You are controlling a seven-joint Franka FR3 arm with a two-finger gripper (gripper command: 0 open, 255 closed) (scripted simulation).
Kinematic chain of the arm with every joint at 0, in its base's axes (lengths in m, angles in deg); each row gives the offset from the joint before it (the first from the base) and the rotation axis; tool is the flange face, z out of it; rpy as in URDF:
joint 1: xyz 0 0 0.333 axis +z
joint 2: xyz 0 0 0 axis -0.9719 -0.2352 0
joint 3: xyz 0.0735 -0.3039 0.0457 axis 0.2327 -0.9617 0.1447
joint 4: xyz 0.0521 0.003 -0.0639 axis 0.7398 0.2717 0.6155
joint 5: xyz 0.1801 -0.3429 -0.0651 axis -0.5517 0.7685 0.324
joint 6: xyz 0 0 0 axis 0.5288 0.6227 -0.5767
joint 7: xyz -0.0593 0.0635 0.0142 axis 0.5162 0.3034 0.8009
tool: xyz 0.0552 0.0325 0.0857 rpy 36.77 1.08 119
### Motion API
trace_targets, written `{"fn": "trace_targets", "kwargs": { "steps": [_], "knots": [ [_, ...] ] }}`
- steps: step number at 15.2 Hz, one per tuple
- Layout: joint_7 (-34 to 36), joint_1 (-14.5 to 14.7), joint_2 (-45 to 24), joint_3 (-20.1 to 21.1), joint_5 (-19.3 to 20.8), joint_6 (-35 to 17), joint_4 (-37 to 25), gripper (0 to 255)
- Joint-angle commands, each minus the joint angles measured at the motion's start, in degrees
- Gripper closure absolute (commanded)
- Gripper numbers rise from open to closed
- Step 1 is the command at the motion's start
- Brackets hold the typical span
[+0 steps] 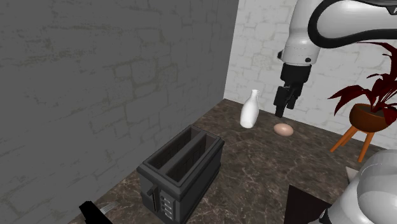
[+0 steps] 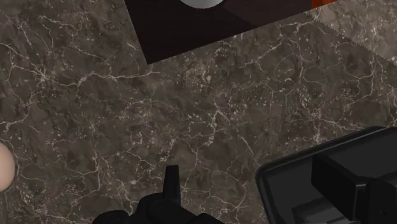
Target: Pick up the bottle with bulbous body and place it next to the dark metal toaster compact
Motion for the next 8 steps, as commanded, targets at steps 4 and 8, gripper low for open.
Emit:
{"fn": "trace_targets", "kwargs": {
  "steps": [4, 8],
  "knots": [
    [-2.59, -1.26, -4.07, -2.62, 1.88, -4.12, -0.90, 0],
    [-5.94, -2.68, -10.14, -6.03, 3.71, -9.33, -3.09, 0]
  ]
}}
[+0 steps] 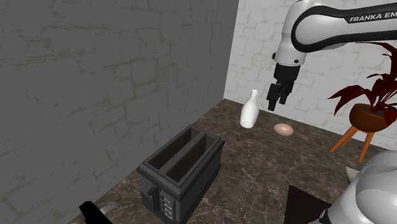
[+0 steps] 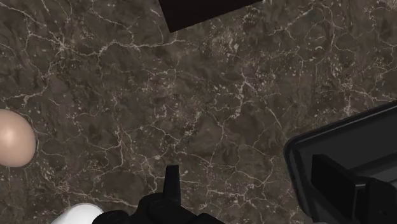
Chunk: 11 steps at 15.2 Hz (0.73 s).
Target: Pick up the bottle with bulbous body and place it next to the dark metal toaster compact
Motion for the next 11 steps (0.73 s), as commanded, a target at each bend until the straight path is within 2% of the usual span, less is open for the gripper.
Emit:
{"fn": "trace_targets", "kwargs": {
  "steps": [1, 6, 11],
  "knots": [
    [-1.77, -0.68, -3.26, -1.76, 0.80, -2.89, -1.12, 0],
    [-6.01, -1.93, -11.79, -5.77, 1.46, -8.48, -5.74, 0],
    [-10.58, -2.84, -20.93, -9.50, 0.40, -12.90, -12.01, 0]
  ]
}}
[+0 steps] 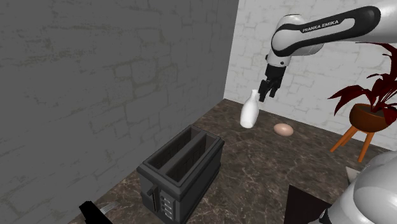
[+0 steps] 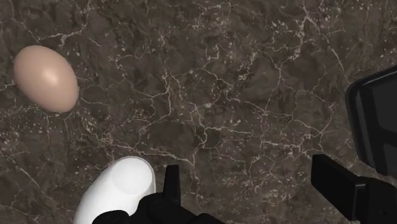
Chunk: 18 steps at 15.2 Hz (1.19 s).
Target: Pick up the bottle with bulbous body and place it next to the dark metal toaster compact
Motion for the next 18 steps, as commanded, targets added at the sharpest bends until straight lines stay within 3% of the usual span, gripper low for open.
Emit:
{"fn": "trace_targets", "kwargs": {
  "steps": [1, 8, 14, 18],
  "knots": [
    [-1.87, -0.34, -3.77, -1.38, -0.75, -1.75, -2.64, 0],
    [-9.07, -2.30, -17.70, -5.30, -5.83, -4.92, -14.80, 0],
    [-14.91, -5.84, -30.56, -6.77, -11.95, -4.62, -28.46, 0],
    [-15.17, -5.99, -31.39, -6.56, -12.33, -6.65, -27.22, 0]
  ]
}}
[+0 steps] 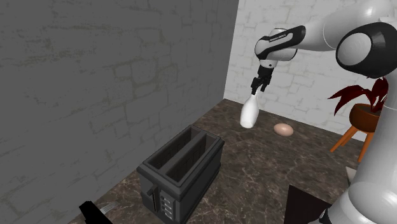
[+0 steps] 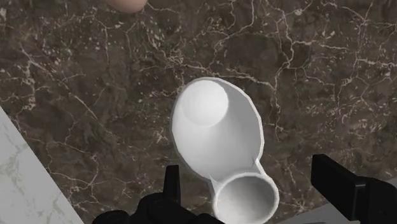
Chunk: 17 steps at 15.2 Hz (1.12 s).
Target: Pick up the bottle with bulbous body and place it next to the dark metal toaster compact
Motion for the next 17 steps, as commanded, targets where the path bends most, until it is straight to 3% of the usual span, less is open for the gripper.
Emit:
{"fn": "trace_targets", "kwargs": {
  "steps": [1, 4, 12, 13, 17],
  "knots": [
    [-0.30, -0.13, -0.69, 0.06, -0.34, -1.27, 0.60, 0],
    [-0.62, -0.18, -1.69, 0.23, -0.84, -3.64, 2.04, 0],
    [-0.62, -0.18, -1.68, 0.23, -0.83, -3.63, 2.04, 0],
    [-0.62, -0.18, -1.68, 0.23, -0.83, -3.63, 2.04, 255],
    [-0.62, -0.18, -1.68, 0.23, -0.83, -3.63, 2.04, 255]
  ]
}}
